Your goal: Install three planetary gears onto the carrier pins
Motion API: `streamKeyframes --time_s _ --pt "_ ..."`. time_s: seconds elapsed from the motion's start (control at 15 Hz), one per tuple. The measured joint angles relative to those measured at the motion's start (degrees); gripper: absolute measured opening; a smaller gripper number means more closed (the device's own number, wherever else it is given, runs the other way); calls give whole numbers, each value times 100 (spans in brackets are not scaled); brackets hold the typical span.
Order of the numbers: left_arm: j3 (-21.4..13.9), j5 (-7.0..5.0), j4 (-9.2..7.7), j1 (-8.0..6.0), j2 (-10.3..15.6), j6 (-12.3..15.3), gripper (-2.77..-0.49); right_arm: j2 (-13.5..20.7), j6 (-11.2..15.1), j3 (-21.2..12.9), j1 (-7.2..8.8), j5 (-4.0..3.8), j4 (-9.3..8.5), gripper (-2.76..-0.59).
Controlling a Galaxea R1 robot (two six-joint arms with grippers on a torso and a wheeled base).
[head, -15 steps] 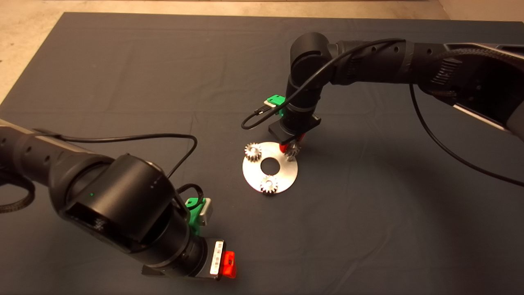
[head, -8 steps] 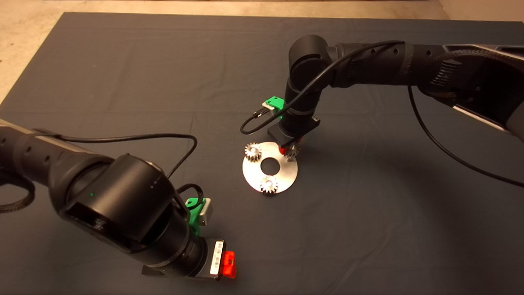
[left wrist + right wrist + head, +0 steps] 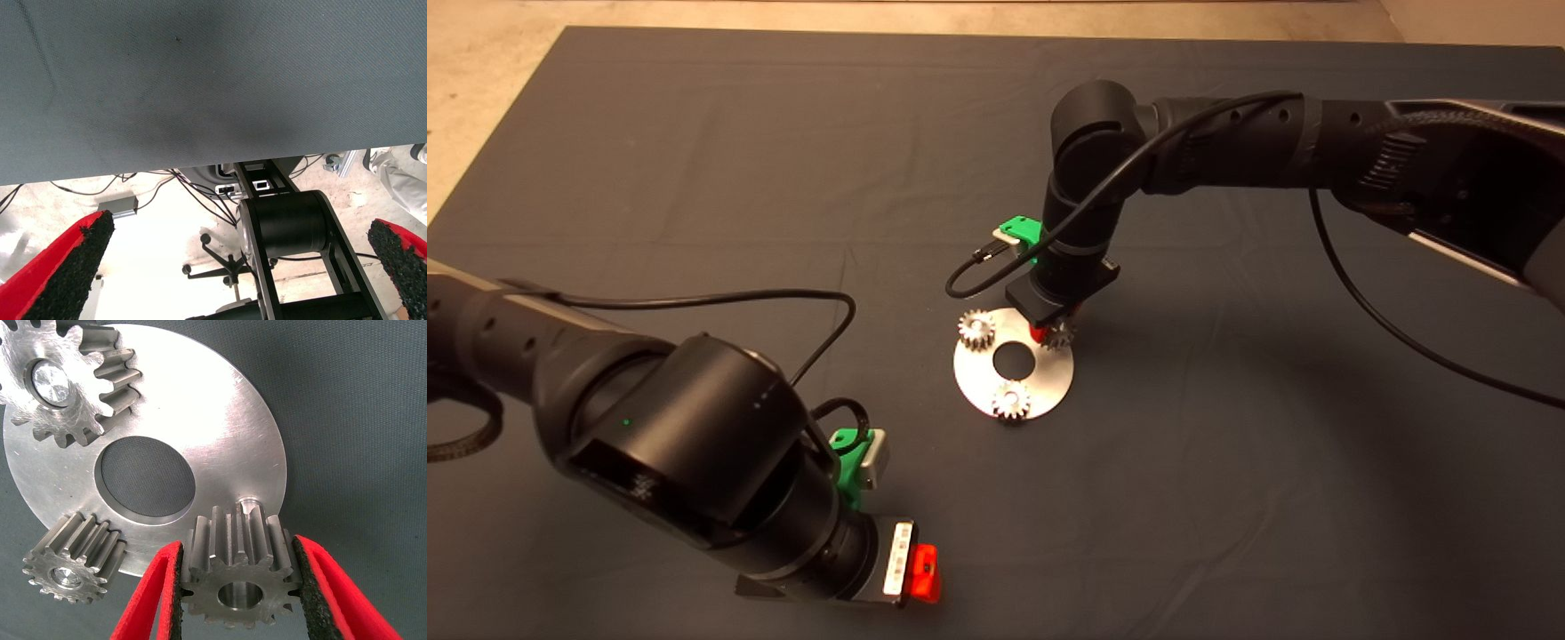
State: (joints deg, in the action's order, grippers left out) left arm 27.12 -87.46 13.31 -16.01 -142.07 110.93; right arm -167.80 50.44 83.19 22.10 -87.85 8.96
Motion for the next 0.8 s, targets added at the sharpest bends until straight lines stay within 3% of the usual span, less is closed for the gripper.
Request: streamKeyframes --time_s 0.8 --pt "0 0 0 0 0 0 -50 35 -66 -66 -2 15 29 -239"
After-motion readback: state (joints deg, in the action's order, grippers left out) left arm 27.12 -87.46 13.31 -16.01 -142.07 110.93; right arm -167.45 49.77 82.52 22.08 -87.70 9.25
